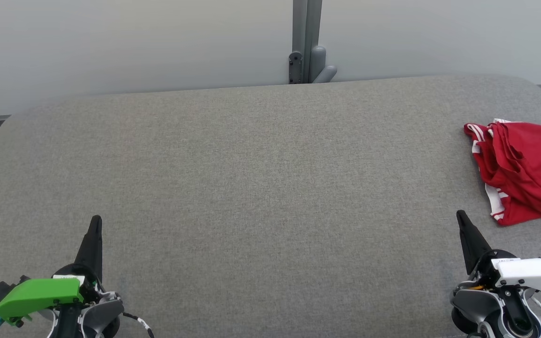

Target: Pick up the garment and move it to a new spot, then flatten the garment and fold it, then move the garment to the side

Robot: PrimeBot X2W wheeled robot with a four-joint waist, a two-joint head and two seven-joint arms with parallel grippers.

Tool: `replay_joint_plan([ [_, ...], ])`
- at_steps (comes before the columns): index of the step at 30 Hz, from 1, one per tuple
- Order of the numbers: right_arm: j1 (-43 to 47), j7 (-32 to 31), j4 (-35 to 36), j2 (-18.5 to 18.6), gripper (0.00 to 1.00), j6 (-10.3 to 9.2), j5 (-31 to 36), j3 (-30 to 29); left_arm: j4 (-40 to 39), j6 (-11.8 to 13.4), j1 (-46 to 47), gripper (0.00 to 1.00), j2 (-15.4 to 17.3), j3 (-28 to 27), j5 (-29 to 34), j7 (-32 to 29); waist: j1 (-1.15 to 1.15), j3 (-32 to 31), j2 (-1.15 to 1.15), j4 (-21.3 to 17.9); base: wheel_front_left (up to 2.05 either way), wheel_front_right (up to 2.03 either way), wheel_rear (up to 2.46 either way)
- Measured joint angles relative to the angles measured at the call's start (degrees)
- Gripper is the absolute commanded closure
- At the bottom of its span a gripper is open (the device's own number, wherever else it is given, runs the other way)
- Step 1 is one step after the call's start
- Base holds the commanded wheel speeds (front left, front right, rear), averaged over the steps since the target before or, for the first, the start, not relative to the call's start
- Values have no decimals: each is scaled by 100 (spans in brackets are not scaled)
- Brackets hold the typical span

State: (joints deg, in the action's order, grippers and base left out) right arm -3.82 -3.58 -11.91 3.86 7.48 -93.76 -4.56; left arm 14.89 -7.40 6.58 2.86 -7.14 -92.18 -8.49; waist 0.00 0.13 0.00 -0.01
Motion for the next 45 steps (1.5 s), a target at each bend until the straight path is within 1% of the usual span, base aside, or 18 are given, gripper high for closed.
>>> replay_joint_plan([
  [45,-2,-37,0,-37,100,0,25,-47,-1,0,1,100,-1,0,0,0,0,0,0,0,0,0,0],
])
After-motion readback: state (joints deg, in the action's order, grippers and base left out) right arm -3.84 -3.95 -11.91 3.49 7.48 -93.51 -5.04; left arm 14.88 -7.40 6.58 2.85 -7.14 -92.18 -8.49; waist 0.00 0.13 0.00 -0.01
